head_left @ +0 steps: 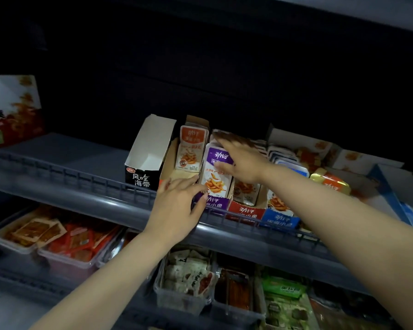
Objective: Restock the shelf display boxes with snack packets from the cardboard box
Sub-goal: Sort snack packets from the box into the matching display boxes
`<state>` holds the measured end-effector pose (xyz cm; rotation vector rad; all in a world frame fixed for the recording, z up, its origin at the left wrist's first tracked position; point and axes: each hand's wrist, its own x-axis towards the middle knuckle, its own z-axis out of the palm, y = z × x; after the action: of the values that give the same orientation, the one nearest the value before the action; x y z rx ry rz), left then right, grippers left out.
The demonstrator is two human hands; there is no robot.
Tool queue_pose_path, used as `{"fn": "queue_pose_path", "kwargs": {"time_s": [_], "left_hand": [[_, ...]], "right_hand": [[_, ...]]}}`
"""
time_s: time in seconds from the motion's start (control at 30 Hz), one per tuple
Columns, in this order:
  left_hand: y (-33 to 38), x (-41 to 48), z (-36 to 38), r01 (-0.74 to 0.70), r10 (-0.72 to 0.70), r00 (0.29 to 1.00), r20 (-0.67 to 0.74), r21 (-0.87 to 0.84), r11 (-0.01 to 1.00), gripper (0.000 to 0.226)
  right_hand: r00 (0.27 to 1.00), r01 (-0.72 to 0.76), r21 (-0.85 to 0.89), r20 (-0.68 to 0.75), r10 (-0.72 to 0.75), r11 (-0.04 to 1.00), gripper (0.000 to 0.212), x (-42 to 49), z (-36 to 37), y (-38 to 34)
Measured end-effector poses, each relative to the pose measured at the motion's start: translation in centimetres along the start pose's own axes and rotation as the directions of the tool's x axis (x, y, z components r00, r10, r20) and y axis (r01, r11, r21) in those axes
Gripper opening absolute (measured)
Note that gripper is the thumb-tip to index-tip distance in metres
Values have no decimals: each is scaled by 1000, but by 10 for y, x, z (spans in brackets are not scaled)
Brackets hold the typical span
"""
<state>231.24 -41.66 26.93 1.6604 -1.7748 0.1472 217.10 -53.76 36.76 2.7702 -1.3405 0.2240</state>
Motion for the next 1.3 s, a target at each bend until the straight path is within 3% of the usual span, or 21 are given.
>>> {"fn": "queue_pose_path", "kwargs": {"time_s": [0.2,0.4,0.57,0.67,0.77,0.87,0.97,1.03,1.13,1.17,1.2,1.3], "left_hand": [[1,-5,-2,-42,42,998,-40,2,999,56],[23,-44,-3,-101,89,993,-80,-168,981,42],[28,-116,30,-159,178,981,77,-200,967,34],[17,-165,53,-49,85,962,260,-143,989,37],[-5,-207,75,126,-104,908,407,-27,992,51],[-16,-234,90,208,-224,835,502,88,974,65],[-13,-251,105,241,-266,789,554,119,963,74],[-10,-257,117,233,-264,772,578,128,964,76],[-12,-258,131,240,-282,765,579,149,959,79],[-16,-257,135,229,-278,772,571,157,961,79],[-21,-256,139,215,-271,781,563,165,963,80],[-36,-248,149,190,-271,786,556,199,961,84]], "right_hand": [[998,25,45,-52,-23,999,74,-11,4,1],[947,151,276,-317,-58,949,63,-77,10,-6],[955,121,388,-298,0,914,54,-178,56,-19],[965,74,462,-255,53,884,45,-235,102,-27],[993,4,481,-104,53,877,33,-286,165,-34],[973,-190,544,215,83,817,30,-323,236,-34],[784,-517,514,605,138,685,46,-346,299,-27],[644,-692,461,742,186,555,60,-358,331,-25],[562,-787,417,789,249,455,71,-371,373,-23],[551,-787,389,792,262,479,67,-373,386,-24],[568,-745,347,777,269,570,61,-376,406,-21],[534,-699,281,817,218,658,40,-378,447,-12]]}}
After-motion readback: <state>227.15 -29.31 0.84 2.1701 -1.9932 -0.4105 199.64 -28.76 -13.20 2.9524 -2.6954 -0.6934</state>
